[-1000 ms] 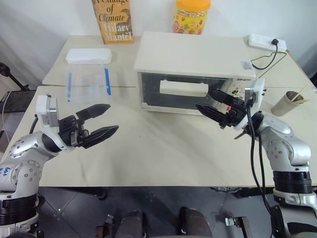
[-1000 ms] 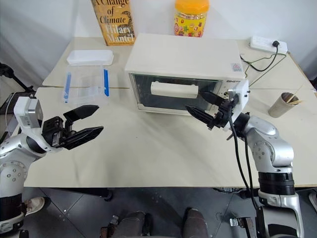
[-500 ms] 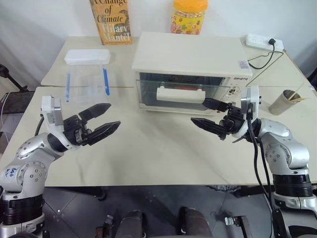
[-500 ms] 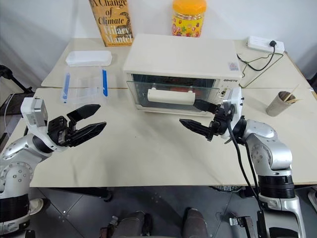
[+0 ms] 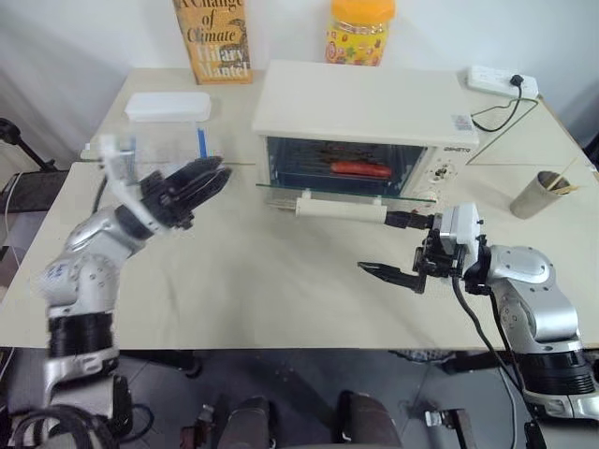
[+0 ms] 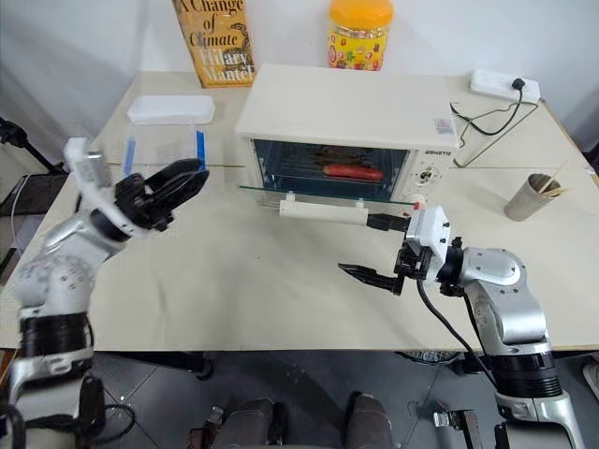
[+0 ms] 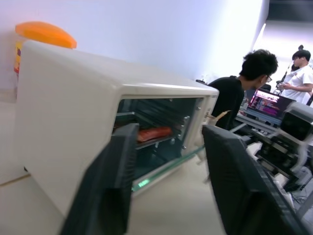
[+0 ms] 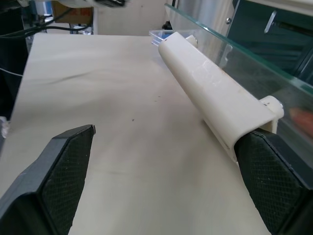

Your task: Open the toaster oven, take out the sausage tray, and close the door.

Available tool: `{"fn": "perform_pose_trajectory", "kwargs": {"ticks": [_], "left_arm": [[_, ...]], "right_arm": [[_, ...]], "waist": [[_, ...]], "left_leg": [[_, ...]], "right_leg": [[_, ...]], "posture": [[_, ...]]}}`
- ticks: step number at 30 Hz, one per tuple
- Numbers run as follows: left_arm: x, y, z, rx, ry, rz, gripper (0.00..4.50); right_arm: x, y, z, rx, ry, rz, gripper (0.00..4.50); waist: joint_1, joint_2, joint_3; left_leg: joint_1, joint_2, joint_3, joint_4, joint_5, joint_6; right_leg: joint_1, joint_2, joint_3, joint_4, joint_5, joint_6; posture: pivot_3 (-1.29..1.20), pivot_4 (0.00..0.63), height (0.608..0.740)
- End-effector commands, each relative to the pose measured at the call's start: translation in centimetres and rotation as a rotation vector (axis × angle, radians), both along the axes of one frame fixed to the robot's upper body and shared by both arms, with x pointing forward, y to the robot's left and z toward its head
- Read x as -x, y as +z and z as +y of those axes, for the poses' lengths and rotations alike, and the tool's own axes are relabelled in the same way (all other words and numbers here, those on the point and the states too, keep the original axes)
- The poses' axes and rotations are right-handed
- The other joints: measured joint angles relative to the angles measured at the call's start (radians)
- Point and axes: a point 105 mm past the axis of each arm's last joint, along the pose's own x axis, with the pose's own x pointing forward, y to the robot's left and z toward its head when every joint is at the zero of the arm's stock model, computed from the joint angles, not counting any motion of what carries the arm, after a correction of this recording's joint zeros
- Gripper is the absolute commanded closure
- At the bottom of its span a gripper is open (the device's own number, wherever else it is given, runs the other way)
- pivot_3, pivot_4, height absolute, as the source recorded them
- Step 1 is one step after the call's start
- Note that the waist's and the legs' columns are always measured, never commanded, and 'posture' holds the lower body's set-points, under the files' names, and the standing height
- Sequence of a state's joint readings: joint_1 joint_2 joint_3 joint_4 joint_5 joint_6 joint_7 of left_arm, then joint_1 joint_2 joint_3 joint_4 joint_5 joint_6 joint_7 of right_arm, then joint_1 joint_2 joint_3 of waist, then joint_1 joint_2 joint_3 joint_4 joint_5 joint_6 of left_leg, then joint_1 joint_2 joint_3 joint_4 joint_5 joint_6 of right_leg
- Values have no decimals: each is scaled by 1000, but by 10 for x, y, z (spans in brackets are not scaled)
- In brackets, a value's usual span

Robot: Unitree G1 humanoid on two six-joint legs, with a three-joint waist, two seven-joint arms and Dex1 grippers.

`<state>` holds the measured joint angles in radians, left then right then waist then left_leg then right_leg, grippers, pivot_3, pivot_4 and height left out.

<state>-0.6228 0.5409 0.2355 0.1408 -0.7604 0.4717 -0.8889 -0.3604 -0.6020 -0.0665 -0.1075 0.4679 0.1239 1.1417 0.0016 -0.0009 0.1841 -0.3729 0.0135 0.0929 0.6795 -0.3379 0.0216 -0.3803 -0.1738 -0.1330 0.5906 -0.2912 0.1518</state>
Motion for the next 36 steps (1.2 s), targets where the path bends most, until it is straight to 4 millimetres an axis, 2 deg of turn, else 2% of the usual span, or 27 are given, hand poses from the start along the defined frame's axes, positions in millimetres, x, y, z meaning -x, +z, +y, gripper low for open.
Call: {"fn": "perform_pose_trajectory", "kwargs": {"ticks": [1, 3, 4, 8, 11, 14, 21, 24, 26, 28, 31, 34, 36], "left_arm": [[-11, -1, -17, -51, -34, -22, 3623], [-19, -2, -28, -59, -44, -29, 4296], [-22, -3, -32, -65, -38, -38, 4459], [-27, -6, -42, -64, -60, -28, 4459], [-20, -20, -58, -125, -155, 11, 4459], [-18, -28, -58, -165, -170, 12, 4459], [-9, -58, -57, -209, -178, 50, 4459], [-3, -72, -57, -249, -181, 58, 4459], [2, -81, -58, -281, -188, 56, 4459], [4, -90, -59, -306, -174, 56, 4459], [6, -92, -60, -297, -155, 51, 4459], [8, -97, -58, -302, -120, 28, 4459], [8, -100, -55, -292, -90, 14, 4459]], "right_arm": [[2, 6, 1, 9, 10, -58, 0], [1, 5, 0, 9, 4, -64, 0], [1, 6, 0, 8, 2, -66, 0], [1, 6, -1, 4, -12, -71, 0], [2, 4, -7, 5, -53, -74, 0], [4, 0, -17, -20, -124, -52, 0], [49, -43, -79, 58, -392, 82, 0], [61, -47, -99, 87, -474, 95, 0], [60, -40, -106, 86, -521, 63, 0], [52, -25, -104, 75, -543, 11, 0], [43, -15, -94, 89, -529, -45, 0], [21, -2, -54, 138, -460, -109, 0], [2, 9, -34, 90, -503, -140, 0]], "waist": [[-1, 0, 0], [-1, 0, 0], [-2, 0, 0], [-4, 0, 0], [0, -1, 0], [14, -1, 0], [27, -1, 0], [23, -1, 0], [16, -1, 0], [7, -1, 0], [6, -1, 0], [0, -1, 0], [-1, -1, 0]], "left_leg": [[0, 0, 0, 0, 0, 0], [0, 0, 0, 0, 0, 0], [0, 0, 0, 0, 0, 0], [0, 1, 0, 0, 0, 0], [0, 1, 0, 1, 0, 0], [-1, 1, 0, 2, -1, 1], [-2, 1, 0, 3, -2, 2], [-1, 1, 0, 3, -2, 2], [2, 2, 1, 3, -2, 2], [4, 3, 0, 3, -2, 2], [4, 3, -2, 3, -2, 1], [3, 3, -1, 3, -2, 1], [2, 3, -2, 3, -2, 1]], "right_leg": [[0, 0, 0, 0, 0, 0], [0, 1, 0, 0, 0, 0], [0, 1, 0, 0, 0, 0], [0, 1, 0, 0, 0, 0], [0, 2, 0, 0, 0, 0], [0, 1, 0, 0, 0, 0], [1, 1, 0, -1, 0, 0], [2, 1, 0, -1, 0, 0], [3, 1, 3, 1, 0, 0], [3, 2, 4, 1, 1, -1], [2, 2, 5, 1, 1, -1], [1, 2, 4, 0, 1, -1], [0, 2, 6, 1, 1, -1]], "posture": [[0, 150, 740], [0, 150, 740], [0, 150, 740], [0, 150, 740], [0, 150, 740], [0, 150, 740], [0, 150, 740], [0, 150, 740], [0, 150, 740], [0, 150, 740], [0, 150, 740], [0, 150, 740], [0, 150, 740]]}}
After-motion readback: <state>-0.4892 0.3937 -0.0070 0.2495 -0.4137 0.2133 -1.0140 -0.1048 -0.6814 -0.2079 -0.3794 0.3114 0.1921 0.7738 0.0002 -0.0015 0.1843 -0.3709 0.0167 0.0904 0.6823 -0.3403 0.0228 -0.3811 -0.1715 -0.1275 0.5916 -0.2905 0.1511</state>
